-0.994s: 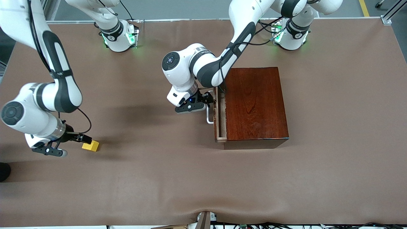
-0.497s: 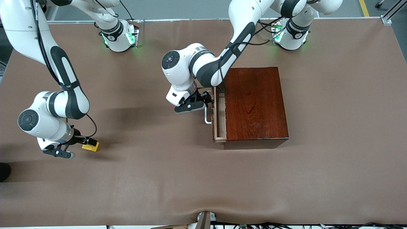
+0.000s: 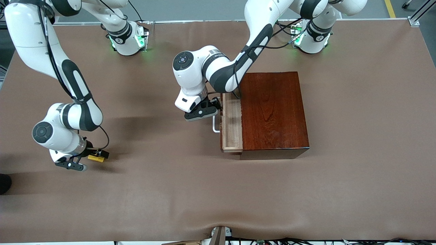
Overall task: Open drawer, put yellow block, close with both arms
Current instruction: 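Pull the drawer open with the left gripper while the right gripper grasps the cube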
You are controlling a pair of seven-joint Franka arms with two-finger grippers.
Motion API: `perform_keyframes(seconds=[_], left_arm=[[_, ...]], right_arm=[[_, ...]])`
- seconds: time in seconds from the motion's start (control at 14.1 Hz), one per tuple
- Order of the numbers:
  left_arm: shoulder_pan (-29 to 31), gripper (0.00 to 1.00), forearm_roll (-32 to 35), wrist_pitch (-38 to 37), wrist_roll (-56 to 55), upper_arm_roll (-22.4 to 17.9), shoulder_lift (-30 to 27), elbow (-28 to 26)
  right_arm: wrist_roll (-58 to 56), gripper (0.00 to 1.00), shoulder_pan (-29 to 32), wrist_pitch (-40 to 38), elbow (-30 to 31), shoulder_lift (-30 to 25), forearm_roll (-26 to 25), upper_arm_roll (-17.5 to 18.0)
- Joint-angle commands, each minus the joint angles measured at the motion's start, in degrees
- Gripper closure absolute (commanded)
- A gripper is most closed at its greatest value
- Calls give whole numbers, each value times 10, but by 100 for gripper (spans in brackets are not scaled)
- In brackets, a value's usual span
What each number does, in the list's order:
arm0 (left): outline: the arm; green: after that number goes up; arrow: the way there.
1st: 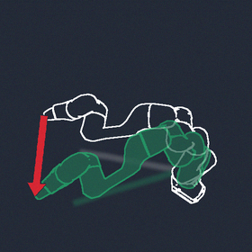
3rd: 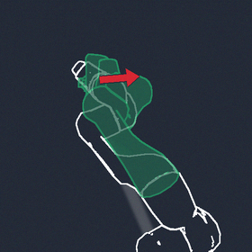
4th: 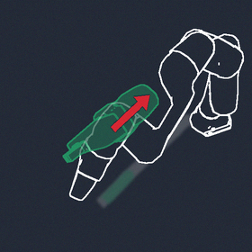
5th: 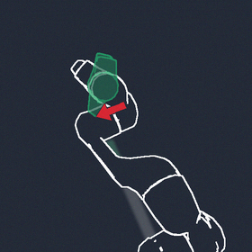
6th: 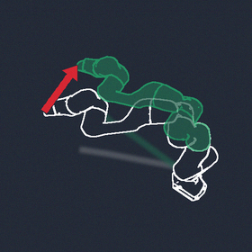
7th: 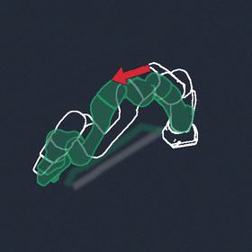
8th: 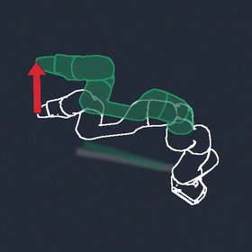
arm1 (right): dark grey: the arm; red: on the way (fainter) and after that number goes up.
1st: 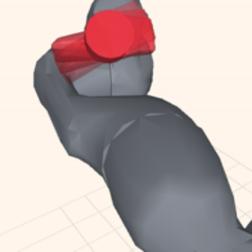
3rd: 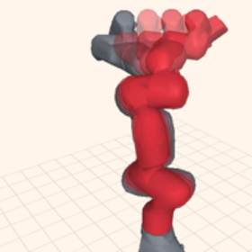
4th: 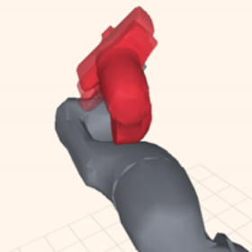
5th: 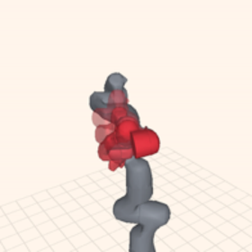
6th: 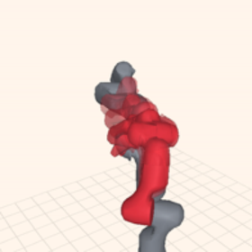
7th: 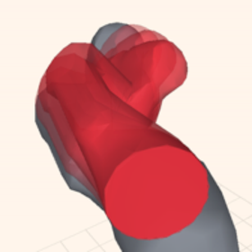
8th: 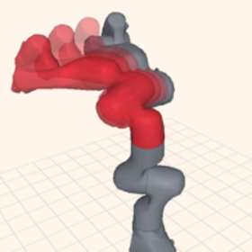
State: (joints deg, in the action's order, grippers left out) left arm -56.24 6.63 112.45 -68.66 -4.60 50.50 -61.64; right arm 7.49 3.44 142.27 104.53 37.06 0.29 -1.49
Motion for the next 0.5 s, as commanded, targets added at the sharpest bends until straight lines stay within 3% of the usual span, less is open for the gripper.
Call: perform_keyframes(seconds=[0.0,0.43], left_arm=[[-4,0,-27,62,-41,19,32,26],[-4,0,-29,89,-66,21,32,29]], right_arm=[[12,100,10,-10,-3,4,-11,8],[6,100,3,-31,-15,-15,-11,9]])
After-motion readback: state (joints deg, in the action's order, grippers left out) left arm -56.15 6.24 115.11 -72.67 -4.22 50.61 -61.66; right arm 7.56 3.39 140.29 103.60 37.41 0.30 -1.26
